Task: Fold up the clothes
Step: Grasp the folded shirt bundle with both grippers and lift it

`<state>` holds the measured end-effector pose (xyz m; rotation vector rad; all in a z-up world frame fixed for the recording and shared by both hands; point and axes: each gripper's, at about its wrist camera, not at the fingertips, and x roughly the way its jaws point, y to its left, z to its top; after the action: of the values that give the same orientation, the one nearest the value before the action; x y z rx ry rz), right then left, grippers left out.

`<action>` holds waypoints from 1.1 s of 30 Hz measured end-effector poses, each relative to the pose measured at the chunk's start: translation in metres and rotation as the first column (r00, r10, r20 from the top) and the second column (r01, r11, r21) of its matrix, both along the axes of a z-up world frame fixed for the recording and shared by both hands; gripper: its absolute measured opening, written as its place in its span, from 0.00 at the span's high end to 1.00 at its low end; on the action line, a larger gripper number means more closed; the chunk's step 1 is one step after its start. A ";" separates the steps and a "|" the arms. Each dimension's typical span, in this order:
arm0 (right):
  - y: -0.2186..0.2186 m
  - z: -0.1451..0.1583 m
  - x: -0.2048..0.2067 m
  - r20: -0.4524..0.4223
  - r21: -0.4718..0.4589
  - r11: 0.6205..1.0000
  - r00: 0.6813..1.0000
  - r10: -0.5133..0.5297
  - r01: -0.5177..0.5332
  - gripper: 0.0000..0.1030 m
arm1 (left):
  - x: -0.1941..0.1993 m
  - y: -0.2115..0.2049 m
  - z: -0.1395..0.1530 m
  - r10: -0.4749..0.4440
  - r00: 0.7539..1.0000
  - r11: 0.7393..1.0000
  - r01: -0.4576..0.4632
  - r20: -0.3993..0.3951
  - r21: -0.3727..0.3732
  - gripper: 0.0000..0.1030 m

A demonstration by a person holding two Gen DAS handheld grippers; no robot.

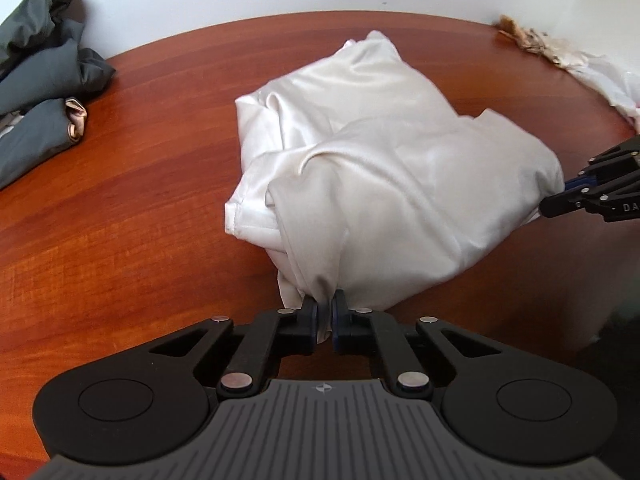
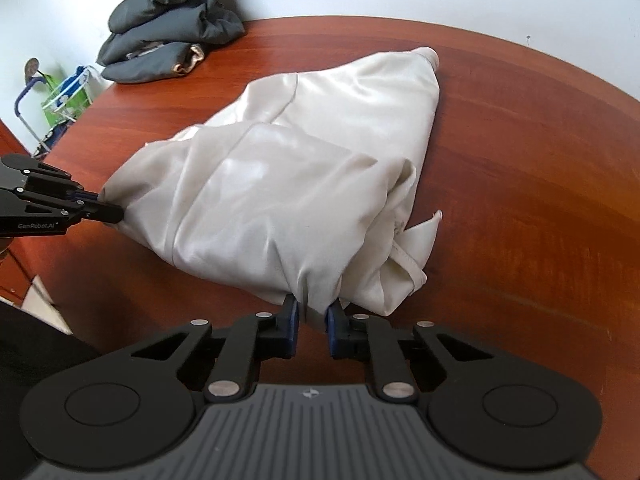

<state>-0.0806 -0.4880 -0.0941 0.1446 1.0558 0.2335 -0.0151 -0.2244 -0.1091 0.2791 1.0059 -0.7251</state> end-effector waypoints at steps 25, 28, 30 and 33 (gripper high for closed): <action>-0.056 0.059 0.075 0.056 0.150 0.973 0.981 -0.184 0.174 0.91 | 0.088 -0.036 0.059 0.204 0.975 0.970 -0.190 0.083 -0.152 0.96; -0.063 0.049 0.106 0.052 0.124 0.976 0.981 -0.186 0.178 0.91 | 0.118 -0.045 0.045 0.254 0.965 0.960 -0.243 0.070 -0.136 0.96; -0.066 0.043 0.118 0.048 0.115 0.977 0.981 -0.186 0.179 0.91 | 0.132 -0.049 0.037 0.274 0.960 0.956 -0.265 0.063 -0.125 0.96; -0.069 0.030 0.141 0.035 0.087 0.980 0.983 -0.182 0.178 0.91 | 0.149 -0.052 0.021 0.295 0.954 0.952 -0.289 0.052 -0.101 0.96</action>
<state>0.0603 -0.5574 -0.0640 0.3076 0.9843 0.1162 0.1335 -0.2765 -0.0881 0.0695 0.9230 -0.4878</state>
